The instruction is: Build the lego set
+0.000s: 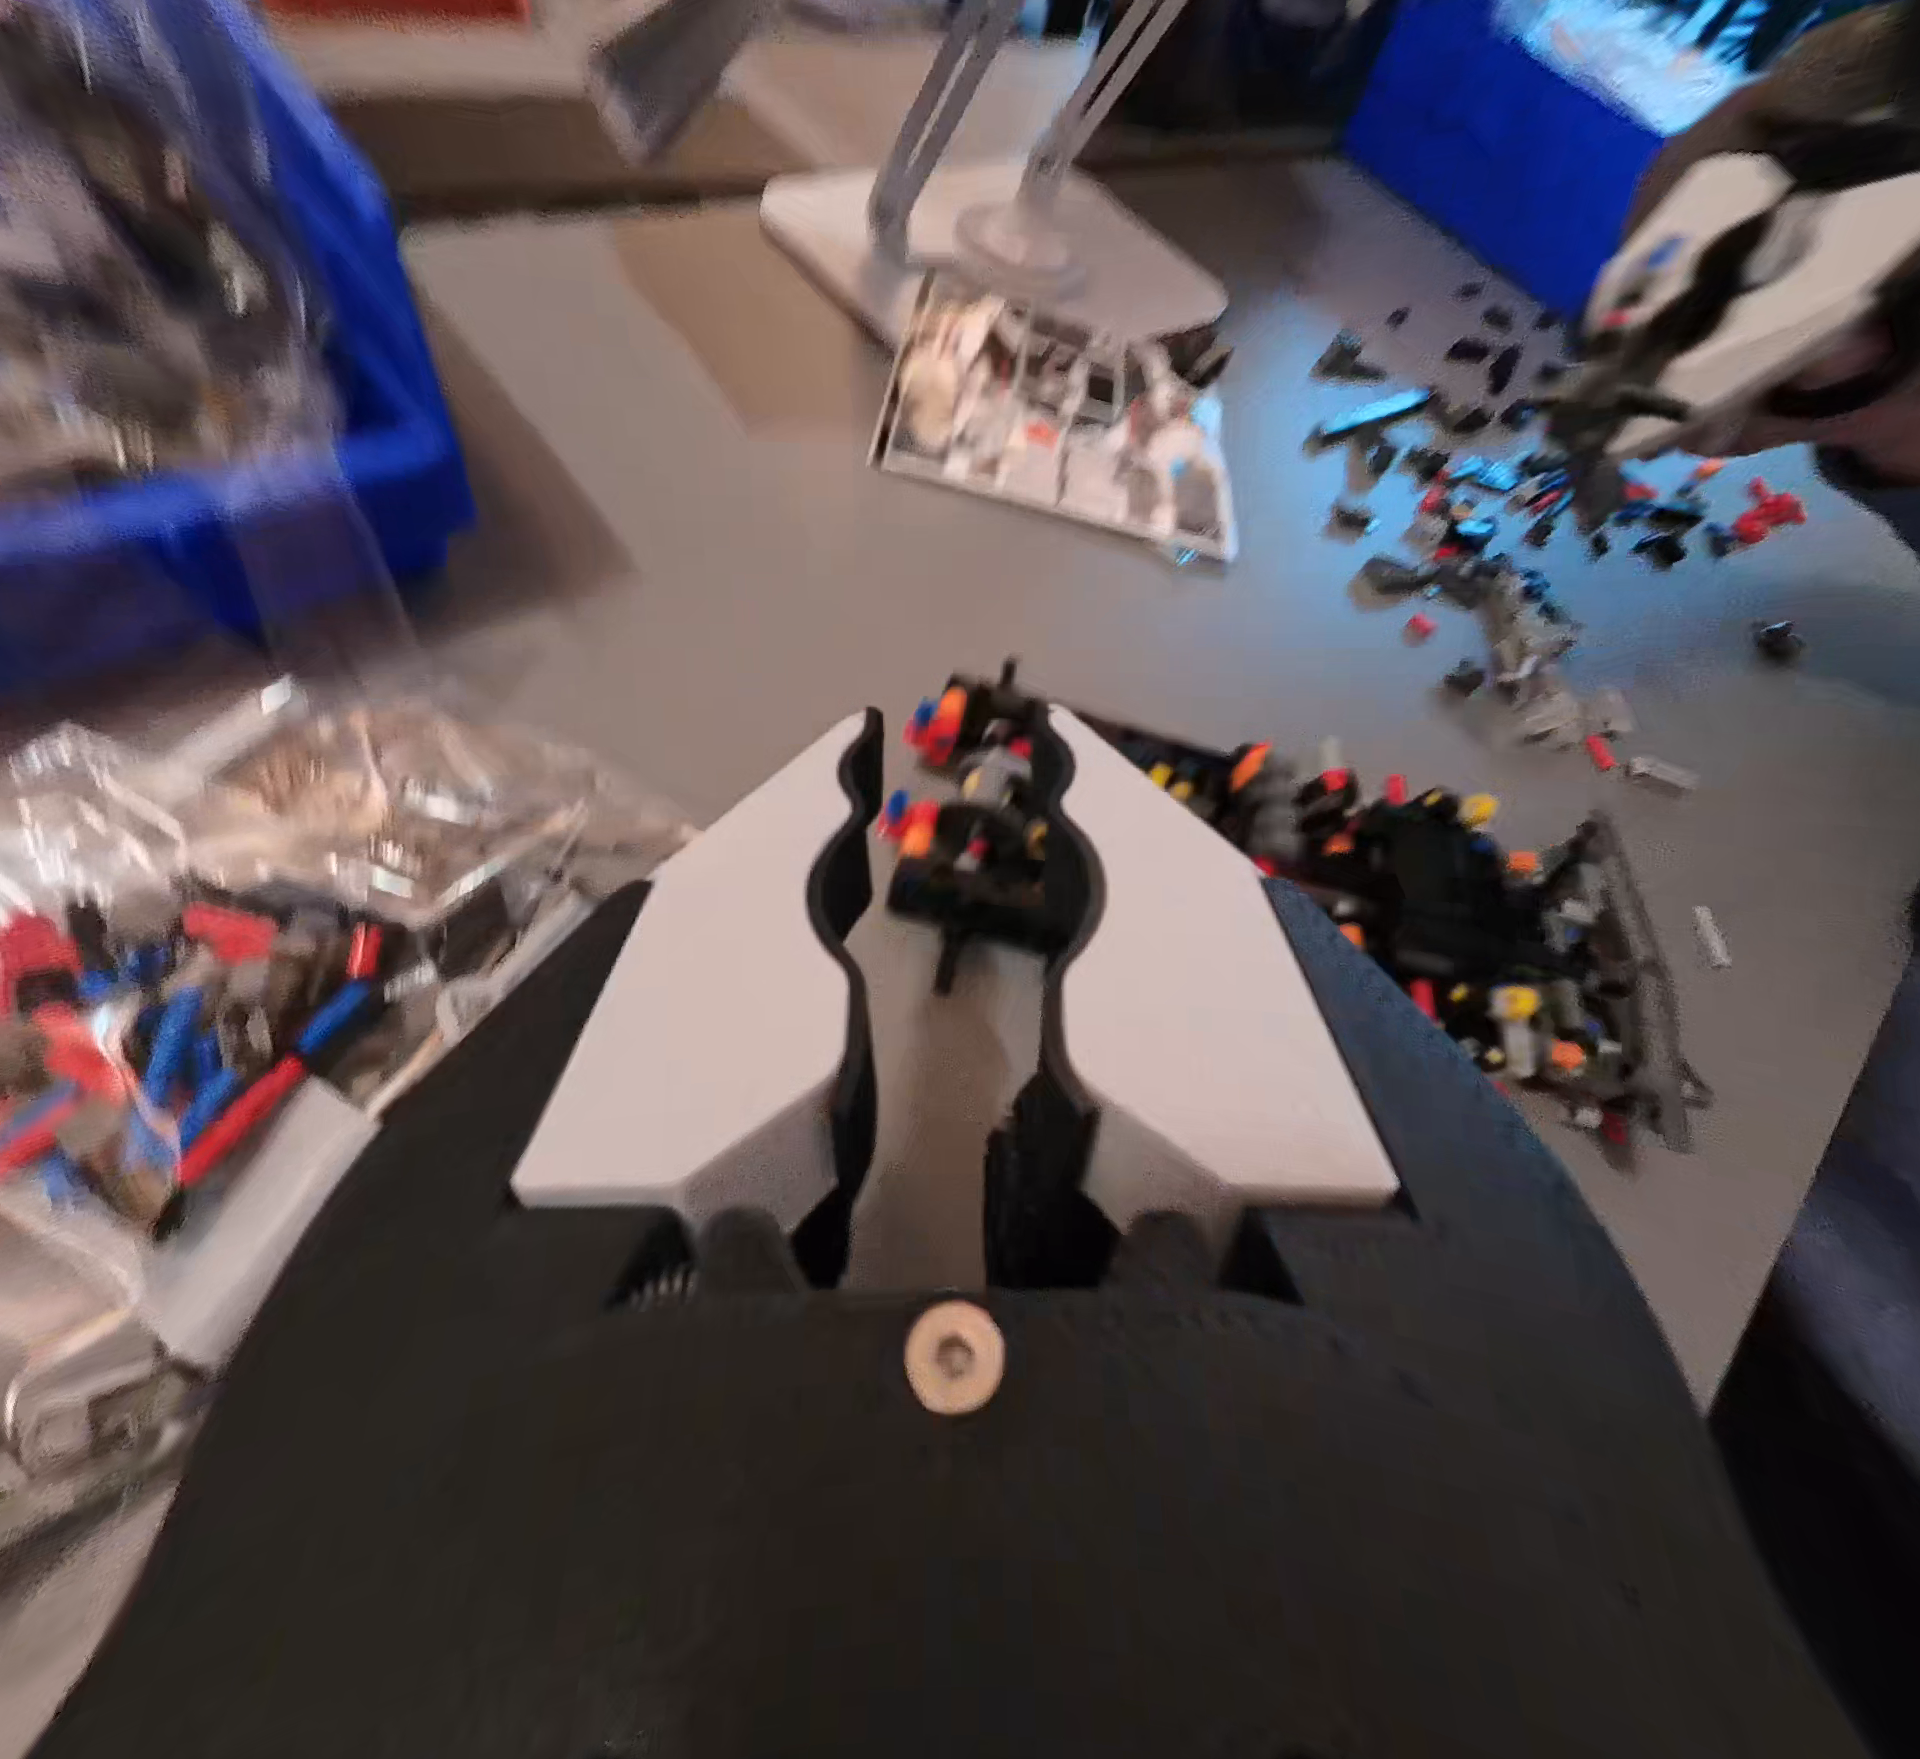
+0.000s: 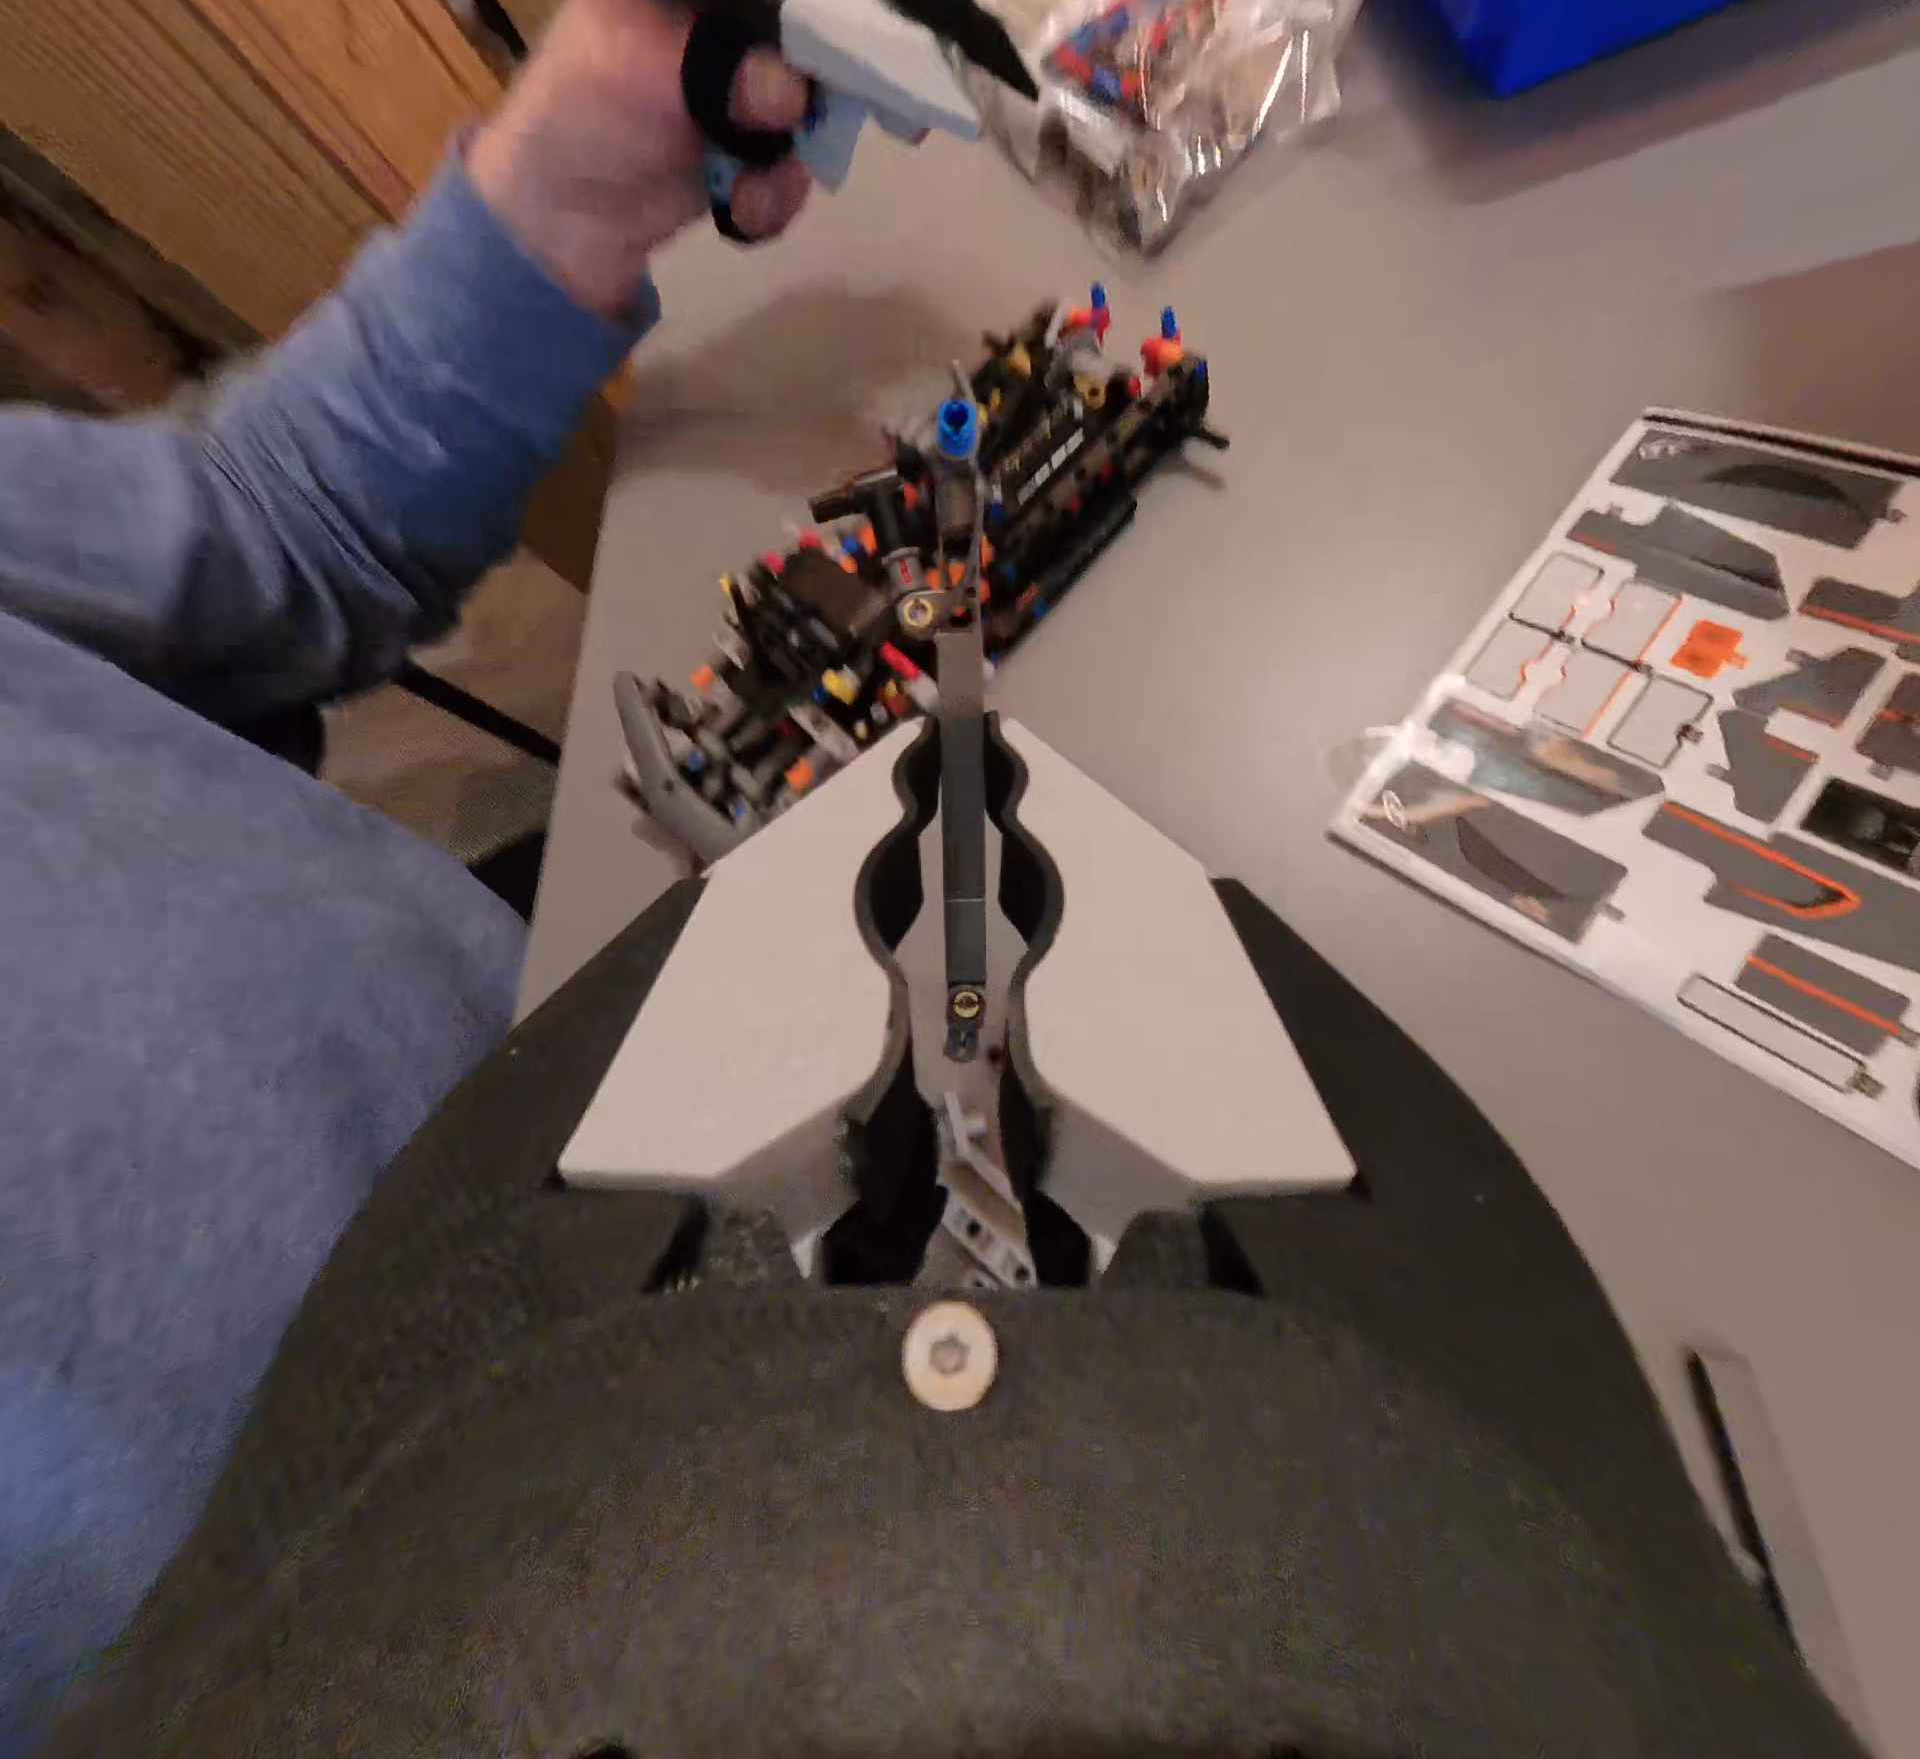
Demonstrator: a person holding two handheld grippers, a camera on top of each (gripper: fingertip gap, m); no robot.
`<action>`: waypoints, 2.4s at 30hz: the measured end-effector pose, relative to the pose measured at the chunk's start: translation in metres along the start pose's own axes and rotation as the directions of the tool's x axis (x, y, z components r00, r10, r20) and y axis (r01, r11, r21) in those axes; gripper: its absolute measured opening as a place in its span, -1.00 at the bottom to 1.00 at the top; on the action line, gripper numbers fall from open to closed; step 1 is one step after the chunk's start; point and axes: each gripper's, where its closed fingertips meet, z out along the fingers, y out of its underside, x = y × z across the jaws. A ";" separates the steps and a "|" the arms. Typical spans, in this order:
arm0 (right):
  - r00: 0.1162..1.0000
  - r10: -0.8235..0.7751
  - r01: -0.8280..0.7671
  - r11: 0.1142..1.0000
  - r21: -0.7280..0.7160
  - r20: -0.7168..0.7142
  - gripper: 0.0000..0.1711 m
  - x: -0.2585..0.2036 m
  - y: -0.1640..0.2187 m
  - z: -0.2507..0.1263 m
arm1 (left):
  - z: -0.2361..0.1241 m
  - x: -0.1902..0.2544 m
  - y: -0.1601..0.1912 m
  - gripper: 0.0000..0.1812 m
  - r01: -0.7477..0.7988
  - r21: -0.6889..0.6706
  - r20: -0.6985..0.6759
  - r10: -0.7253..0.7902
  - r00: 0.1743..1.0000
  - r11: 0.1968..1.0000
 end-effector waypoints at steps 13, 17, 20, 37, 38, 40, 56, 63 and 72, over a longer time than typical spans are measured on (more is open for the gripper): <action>0.991 0.000 -0.019 0.990 0.137 0.133 -0.95 -0.024 -0.066 0.003 | 0.051 0.160 -0.087 -0.47 -0.150 0.238 -0.354 0.230 0.907 0.960; 0.988 -0.010 -0.015 0.987 0.158 0.156 -0.95 -0.031 -0.074 0.001 | 0.054 0.169 -0.098 -0.64 -0.087 0.296 -0.401 0.206 0.893 0.951; 0.985 -0.015 -0.016 0.984 0.176 0.171 -0.95 -0.035 -0.079 -0.001 | 0.050 0.169 -0.105 -0.74 -0.027 0.336 -0.436 0.181 0.882 0.941; 0.988 -0.155 0.151 0.976 0.157 0.016 -0.77 -0.029 -0.089 -0.012 | 0.040 0.167 -0.137 -0.84 0.082 0.471 -0.496 0.186 0.848 0.878; 0.985 -0.171 0.168 0.974 0.152 0.008 -0.81 -0.029 -0.090 -0.010 | 0.042 0.170 -0.138 -0.84 0.082 0.467 -0.503 0.189 0.843 0.881; 0.982 -0.186 0.184 0.971 0.150 0.004 -0.92 -0.030 -0.091 -0.009 | 0.043 0.173 -0.140 -0.84 0.081 0.475 -0.508 0.198 0.839 0.876; 0.987 -0.159 0.156 0.972 0.175 0.002 -0.95 -0.027 -0.101 -0.012 | 0.064 0.178 -0.132 -0.89 0.032 0.440 -0.485 0.207 0.849 0.897; 0.980 -0.191 0.198 0.957 0.212 -0.053 -0.81 -0.027 -0.113 -0.023 | 0.047 0.164 -0.152 -0.94 0.160 0.506 -0.523 0.154 0.838 0.848; 0.985 -0.172 0.172 0.975 0.143 -0.013 -0.64 -0.024 -0.086 -0.019 | 0.033 0.155 -0.173 -0.94 0.290 0.570 -0.583 0.130 0.802 0.769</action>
